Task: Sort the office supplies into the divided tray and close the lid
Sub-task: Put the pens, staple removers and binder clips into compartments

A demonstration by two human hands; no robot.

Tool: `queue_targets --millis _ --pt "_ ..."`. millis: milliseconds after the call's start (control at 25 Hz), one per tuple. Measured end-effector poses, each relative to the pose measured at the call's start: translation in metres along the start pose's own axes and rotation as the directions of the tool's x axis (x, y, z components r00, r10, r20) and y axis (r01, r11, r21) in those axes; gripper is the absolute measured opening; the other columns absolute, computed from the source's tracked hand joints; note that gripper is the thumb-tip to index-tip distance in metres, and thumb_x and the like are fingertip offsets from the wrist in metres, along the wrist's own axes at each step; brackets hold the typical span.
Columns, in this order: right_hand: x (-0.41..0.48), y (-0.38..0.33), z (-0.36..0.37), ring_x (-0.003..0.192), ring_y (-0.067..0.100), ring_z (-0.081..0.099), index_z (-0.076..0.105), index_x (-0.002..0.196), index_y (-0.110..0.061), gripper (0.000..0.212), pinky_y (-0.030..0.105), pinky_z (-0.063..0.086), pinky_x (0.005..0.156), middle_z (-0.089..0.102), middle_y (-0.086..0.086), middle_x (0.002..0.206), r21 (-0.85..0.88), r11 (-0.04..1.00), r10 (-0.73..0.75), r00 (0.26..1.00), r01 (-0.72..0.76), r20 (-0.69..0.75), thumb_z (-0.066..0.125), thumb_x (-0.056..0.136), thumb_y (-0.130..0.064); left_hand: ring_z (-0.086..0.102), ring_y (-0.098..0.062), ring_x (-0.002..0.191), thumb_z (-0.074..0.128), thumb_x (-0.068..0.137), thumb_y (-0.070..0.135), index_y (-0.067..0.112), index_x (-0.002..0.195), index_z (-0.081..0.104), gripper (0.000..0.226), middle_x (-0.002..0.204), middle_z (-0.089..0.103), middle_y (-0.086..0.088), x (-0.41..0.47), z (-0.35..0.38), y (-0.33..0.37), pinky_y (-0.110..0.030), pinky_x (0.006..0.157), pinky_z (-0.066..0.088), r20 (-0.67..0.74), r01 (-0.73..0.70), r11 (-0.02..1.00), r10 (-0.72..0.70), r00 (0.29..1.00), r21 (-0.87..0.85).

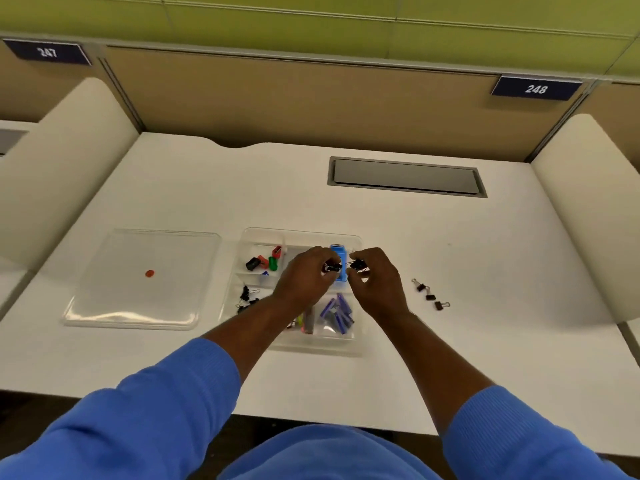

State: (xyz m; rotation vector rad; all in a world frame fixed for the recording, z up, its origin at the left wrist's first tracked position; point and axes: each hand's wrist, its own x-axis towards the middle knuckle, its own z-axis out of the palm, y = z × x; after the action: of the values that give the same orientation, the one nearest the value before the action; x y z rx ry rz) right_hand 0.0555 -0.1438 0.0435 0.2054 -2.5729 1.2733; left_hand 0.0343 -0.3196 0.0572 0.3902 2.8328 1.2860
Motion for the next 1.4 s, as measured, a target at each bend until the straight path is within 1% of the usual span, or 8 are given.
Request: queue_targets --millis 200,400,560,720,920,1040,1200,1400 --pt "-0.015 -0.053 0.076 0.094 0.01 0.064 0.065 0.115 -0.017 0.029 0.029 0.058 0.079 0.063 -0.002 0.108 0.006 0.999 0.037 0.996 -0.038 0.085 0.072 0.086 -0.014 0.061 -0.002 0.084 0.076 0.081 0.017 0.026 0.1 0.068 0.023 0.095 0.066 0.014 -0.045 -0.067 -0.068 -0.014 0.075 0.045 -0.015 0.079 0.997 -0.079 0.997 0.019" --pt "-0.027 -0.08 0.12 0.092 0.008 0.062 0.062 0.119 -0.025 0.034 0.03 0.056 0.08 0.063 -0.006 0.112 -0.05 0.992 0.121 0.964 -0.112 0.236 0.074 0.087 -0.022 0.06 -0.007 0.084 0.073 0.083 0.014 0.025 0.103 0.068 0.024 0.098 0.065 0.011 -0.073 -0.101 -0.109 -0.021 0.075 0.046 -0.002 0.156 0.986 -0.156 0.988 0.06" --pt "-0.027 -0.087 0.135 0.096 0.009 0.06 0.06 0.127 -0.026 0.04 0.027 0.05 0.084 0.063 -0.004 0.12 -0.119 0.983 0.171 0.932 -0.139 0.32 0.072 0.089 -0.023 0.06 -0.01 0.087 0.071 0.085 0.013 0.021 0.105 0.068 0.022 0.101 0.067 0.006 -0.08 -0.106 -0.118 -0.022 0.079 0.046 0.03 0.151 0.984 -0.154 0.988 0.096" --pt "-0.03 -0.091 0.14 0.106 0.01 0.06 0.059 0.13 -0.026 0.044 0.029 0.05 0.092 0.063 -0.005 0.126 -0.122 0.986 0.145 0.93 -0.11 0.338 0.072 0.089 -0.019 0.063 -0.015 0.091 0.069 0.086 0.013 0.019 0.108 0.068 0.022 0.104 0.067 0.003 -0.08 -0.107 -0.122 -0.03 0.082 0.051 0.063 0.122 0.982 -0.133 0.989 0.147" --pt "-0.027 -0.091 0.136 0.126 0.015 0.052 0.057 0.134 -0.025 0.046 0.033 0.043 0.106 0.057 -0.003 0.138 -0.202 0.979 0.103 0.93 -0.032 0.352 0.071 0.09 -0.022 0.061 -0.013 0.094 0.07 0.087 0.029 0.025 0.103 0.069 0.016 0.104 0.066 0.008 -0.076 -0.111 -0.123 -0.024 0.076 0.043 0.045 0.106 0.978 -0.116 0.992 0.178" --pt "-0.027 -0.089 0.128 0.132 0.018 0.047 0.053 0.136 -0.025 0.053 0.034 0.04 0.107 0.053 -0.001 0.144 -0.246 0.969 0.084 0.936 0.003 0.342 0.072 0.088 -0.034 0.061 -0.011 0.104 0.071 0.086 0.037 0.029 0.112 0.067 0.028 0.117 0.067 0.01 -0.072 -0.108 -0.119 -0.023 0.084 0.044 0.046 0.097 0.978 -0.107 0.993 0.185" --pt "-0.03 -0.08 0.115 0.142 0.018 0.034 0.046 0.142 -0.026 0.063 0.039 0.026 0.116 0.042 -0.001 0.153 -0.331 0.941 0.04 0.952 0.067 0.305 0.065 0.088 -0.053 0.056 -0.016 0.121 0.074 0.082 0.038 0.025 0.13 0.06 0.051 0.132 0.062 0.004 -0.066 -0.098 -0.108 -0.022 0.098 0.037 0.066 -0.001 0.979 -0.012 0.998 0.205" --pt "-0.034 -0.056 0.086 0.148 0.017 0.023 0.037 0.148 -0.027 0.07 0.046 0.016 0.122 0.032 -0.002 0.159 -0.342 0.937 0.023 0.965 0.07 0.262 0.055 0.089 -0.061 0.043 -0.015 0.135 0.07 0.082 0.045 0.028 0.135 0.053 0.059 0.141 0.055 0.006 -0.05 -0.077 -0.089 -0.029 0.112 0.029 0.069 -0.116 0.962 0.102 0.992 0.248"
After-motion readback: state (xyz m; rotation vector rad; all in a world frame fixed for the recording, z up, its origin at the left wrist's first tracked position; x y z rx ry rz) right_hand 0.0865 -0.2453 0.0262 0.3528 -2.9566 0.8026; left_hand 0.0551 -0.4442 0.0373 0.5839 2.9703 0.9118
